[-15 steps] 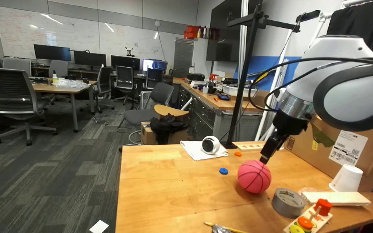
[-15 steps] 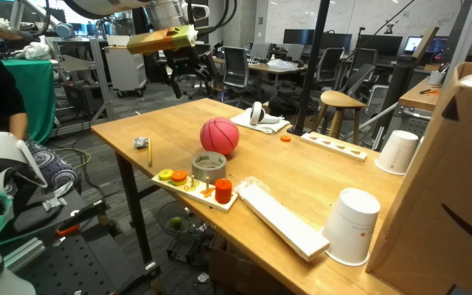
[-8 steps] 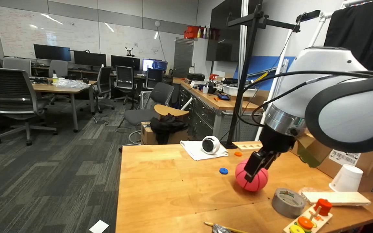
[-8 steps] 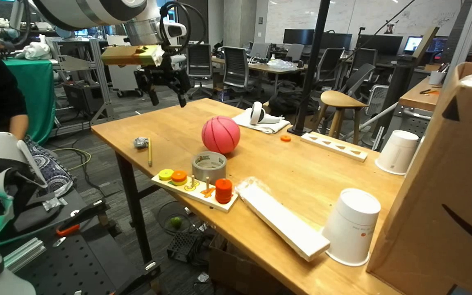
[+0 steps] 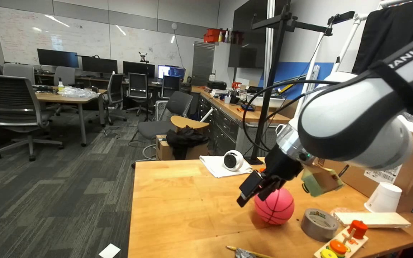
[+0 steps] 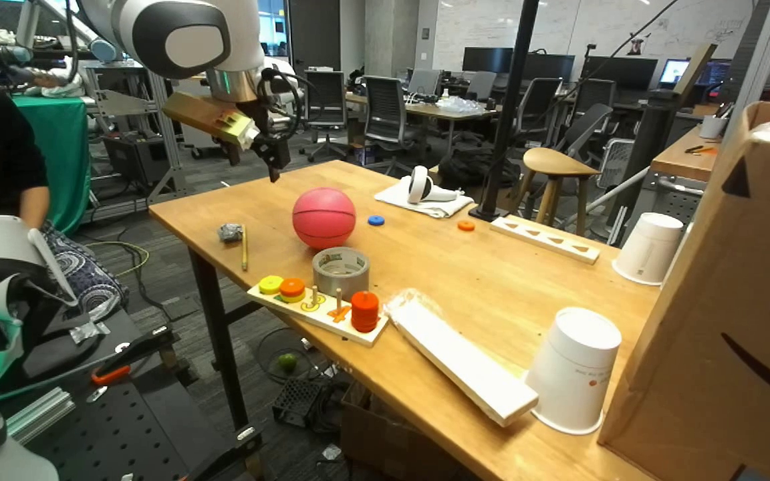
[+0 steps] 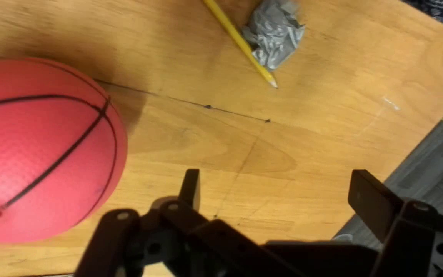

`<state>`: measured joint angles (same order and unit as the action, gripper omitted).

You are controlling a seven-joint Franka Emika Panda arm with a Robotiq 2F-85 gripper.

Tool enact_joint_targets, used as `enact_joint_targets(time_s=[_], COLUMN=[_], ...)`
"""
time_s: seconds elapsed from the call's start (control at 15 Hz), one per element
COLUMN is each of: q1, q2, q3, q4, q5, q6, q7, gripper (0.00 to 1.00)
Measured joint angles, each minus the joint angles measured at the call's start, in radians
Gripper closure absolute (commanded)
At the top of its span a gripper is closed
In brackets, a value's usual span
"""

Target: Push the ball to the right

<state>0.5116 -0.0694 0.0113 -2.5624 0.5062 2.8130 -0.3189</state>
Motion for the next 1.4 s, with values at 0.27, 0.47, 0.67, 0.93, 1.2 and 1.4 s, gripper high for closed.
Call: enact_joint_targets(time_s=[0.27, 0.47, 0.67, 0.93, 1.2, 1.4], q1=[0.02, -0.156, -0.278, -0.338, -0.354, -0.373], q2=[0.022, 0.06, 0.069, 0.065, 0.063, 0.038], q3=[-0.024, -0.017, -0.014, 0.011, 0.031, 0.033], q4=[0.047, 0.048, 0.046, 0.045, 0.044, 0.039], q5=[0.215, 0.025, -0.196, -0.334, -0.485, -0.712], q6=[-0.17, -0.346, -0.426, -0.305, -0.125, -0.041], q7=[-0.275, -0.328, -0.318, -0.265, -0.071, 0.136], gripper=[0.0, 0.0, 0.0, 0.0, 0.0, 0.0])
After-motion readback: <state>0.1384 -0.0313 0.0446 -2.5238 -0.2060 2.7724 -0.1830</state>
